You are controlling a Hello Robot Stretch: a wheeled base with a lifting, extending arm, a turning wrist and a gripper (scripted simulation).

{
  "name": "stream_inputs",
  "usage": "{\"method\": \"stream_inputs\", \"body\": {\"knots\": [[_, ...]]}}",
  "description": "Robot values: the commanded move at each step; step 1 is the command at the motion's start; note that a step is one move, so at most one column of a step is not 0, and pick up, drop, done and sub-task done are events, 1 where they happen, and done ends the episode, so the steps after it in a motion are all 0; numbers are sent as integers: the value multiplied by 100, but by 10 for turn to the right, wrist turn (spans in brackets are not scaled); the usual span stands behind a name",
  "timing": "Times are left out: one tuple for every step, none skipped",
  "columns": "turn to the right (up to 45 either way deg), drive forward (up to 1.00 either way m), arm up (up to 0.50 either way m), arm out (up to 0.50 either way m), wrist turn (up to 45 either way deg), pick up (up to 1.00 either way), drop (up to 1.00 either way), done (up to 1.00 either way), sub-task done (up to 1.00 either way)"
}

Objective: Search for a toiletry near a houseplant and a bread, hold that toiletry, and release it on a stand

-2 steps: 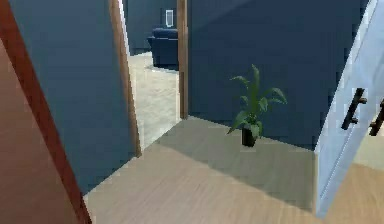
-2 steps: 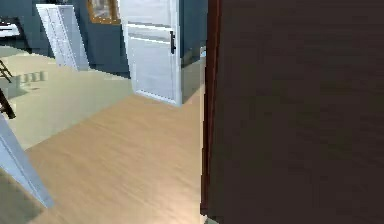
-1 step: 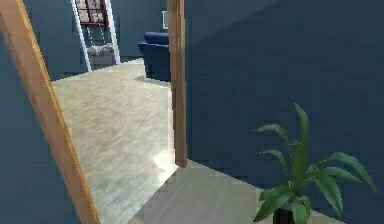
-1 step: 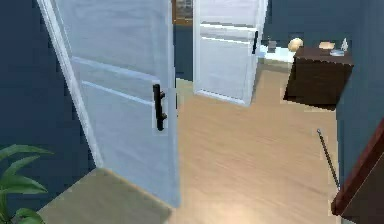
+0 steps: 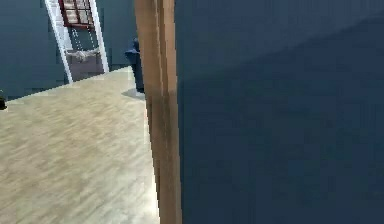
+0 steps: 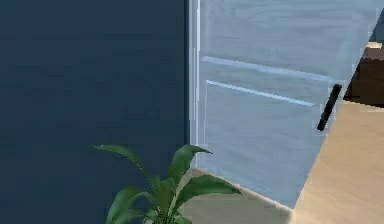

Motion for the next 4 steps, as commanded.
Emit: {"method": "stream_inputs", "body": {"knots": [[-270, 0, 0, 0, 0, 0, 0, 0, 0], [-30, 0, 0, 0, 0, 0, 0, 0, 0], [0, 35, 0, 0, 0, 0, 0, 0, 0], [-300, 0, 0, 0, 0, 0, 0, 0, 0]]}}
